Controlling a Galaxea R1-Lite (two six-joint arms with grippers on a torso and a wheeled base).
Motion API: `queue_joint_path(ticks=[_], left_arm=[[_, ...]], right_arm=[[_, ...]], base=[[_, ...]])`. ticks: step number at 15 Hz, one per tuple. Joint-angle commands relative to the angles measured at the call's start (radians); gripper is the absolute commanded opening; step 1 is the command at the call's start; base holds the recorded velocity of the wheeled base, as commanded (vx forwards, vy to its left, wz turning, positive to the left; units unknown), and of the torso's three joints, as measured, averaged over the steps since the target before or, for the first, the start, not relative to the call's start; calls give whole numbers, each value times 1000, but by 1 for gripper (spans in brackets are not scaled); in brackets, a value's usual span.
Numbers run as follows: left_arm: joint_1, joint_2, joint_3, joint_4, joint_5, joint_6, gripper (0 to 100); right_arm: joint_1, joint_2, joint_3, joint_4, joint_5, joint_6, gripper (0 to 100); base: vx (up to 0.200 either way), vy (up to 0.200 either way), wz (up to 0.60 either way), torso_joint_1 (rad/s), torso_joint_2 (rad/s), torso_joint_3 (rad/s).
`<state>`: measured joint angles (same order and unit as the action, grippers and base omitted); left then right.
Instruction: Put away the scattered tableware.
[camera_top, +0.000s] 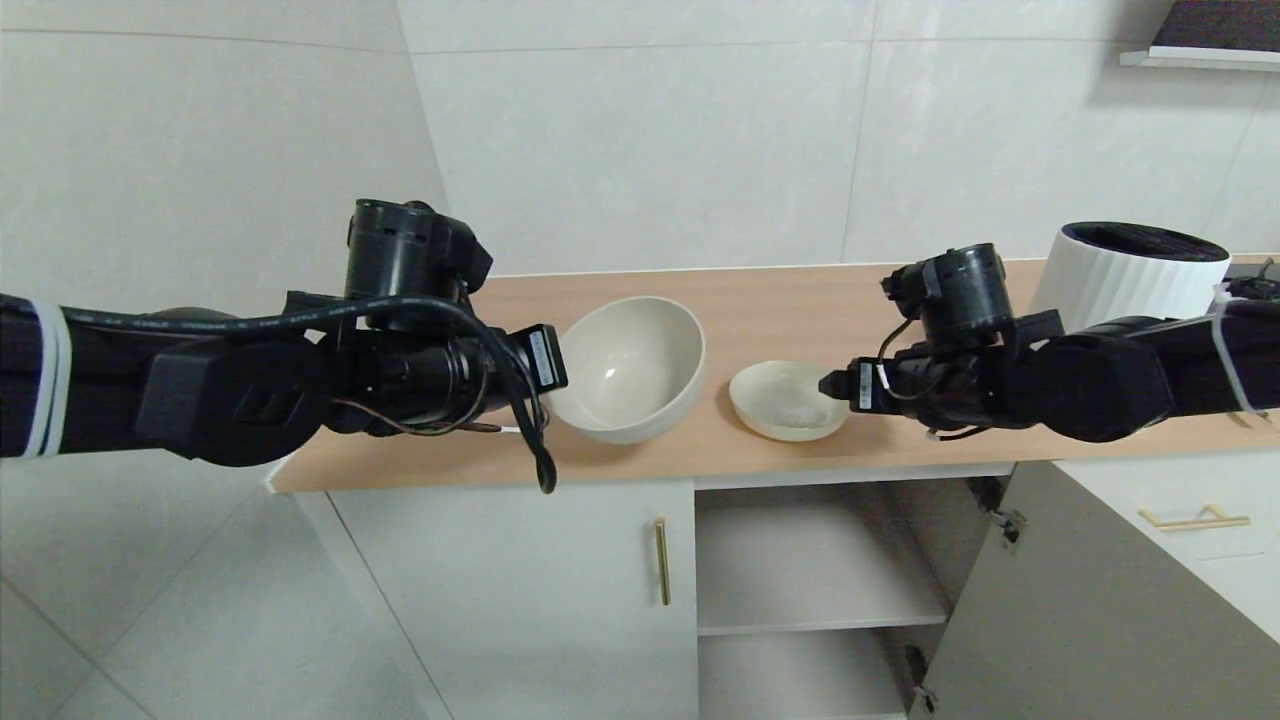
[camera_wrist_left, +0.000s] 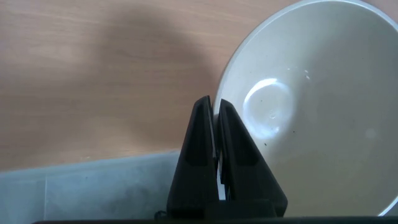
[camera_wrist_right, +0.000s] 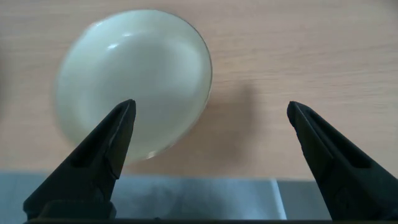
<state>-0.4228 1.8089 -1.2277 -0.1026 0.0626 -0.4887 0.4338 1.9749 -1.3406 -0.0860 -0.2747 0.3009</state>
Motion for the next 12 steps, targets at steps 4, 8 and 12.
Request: queue_joint_path(ticks=[4, 8, 12], left_arm=[[-2, -36, 19, 0, -1, -1, 0], [-4, -39, 27, 0, -1, -1, 0], [-5, -40, 33, 0, -4, -1, 0]], right_arm=[[-24, 85, -31, -21, 2, 3, 100], [-26, 94, -43, -23, 6, 24, 100], [-24, 108, -54, -23, 9, 43, 0]], base=[[0, 0, 0, 0, 0, 0], [0, 0, 0, 0, 0, 0], [0, 0, 0, 0, 0, 0]])
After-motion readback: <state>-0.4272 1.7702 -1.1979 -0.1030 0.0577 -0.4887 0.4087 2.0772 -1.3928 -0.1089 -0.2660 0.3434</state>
